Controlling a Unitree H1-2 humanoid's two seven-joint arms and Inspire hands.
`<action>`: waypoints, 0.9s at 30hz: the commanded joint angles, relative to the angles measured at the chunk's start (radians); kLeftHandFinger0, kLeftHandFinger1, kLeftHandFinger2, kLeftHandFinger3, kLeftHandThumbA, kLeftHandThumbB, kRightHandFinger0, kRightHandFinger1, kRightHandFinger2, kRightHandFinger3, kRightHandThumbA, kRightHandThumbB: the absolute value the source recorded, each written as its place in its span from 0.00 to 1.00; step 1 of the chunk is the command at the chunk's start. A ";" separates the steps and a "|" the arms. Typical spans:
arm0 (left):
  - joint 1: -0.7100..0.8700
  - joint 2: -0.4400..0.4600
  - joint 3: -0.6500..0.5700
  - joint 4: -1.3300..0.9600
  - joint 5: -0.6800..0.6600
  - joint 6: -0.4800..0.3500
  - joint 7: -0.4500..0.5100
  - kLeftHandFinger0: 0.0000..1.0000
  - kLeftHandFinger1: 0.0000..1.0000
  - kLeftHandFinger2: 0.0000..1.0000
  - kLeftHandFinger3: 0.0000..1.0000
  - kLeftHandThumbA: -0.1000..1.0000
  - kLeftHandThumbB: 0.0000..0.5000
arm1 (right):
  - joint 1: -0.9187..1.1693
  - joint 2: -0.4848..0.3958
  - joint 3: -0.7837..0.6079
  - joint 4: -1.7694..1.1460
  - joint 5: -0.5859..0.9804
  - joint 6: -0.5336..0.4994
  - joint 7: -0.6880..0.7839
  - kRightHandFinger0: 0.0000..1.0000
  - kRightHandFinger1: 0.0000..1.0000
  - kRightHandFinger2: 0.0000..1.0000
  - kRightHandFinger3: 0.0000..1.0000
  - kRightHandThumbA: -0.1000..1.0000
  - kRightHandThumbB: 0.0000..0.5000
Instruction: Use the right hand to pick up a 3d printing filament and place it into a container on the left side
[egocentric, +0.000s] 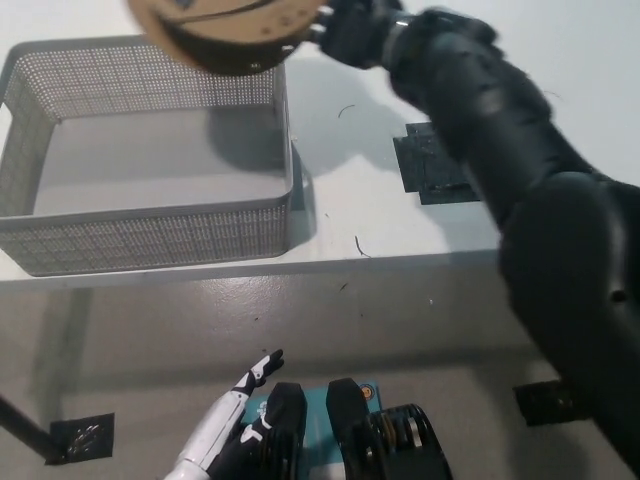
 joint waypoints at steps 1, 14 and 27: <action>0.003 0.009 -0.006 -0.026 -0.009 -0.013 -0.017 1.00 1.00 1.00 1.00 1.00 0.58 | -0.125 0.032 0.055 -0.037 0.018 -0.069 -0.097 0.00 0.12 0.59 1.00 0.00 0.16; -0.016 0.017 -0.013 -0.052 -0.016 0.023 -0.062 1.00 1.00 1.00 1.00 1.00 0.55 | -0.114 0.112 0.293 -0.046 -0.031 -0.126 0.005 1.00 1.00 1.00 1.00 0.72 0.52; -0.033 0.018 -0.015 -0.054 -0.018 0.021 -0.084 1.00 1.00 1.00 1.00 1.00 0.51 | -0.097 0.060 0.448 -0.045 -0.063 -0.134 0.117 1.00 1.00 1.00 1.00 1.00 0.86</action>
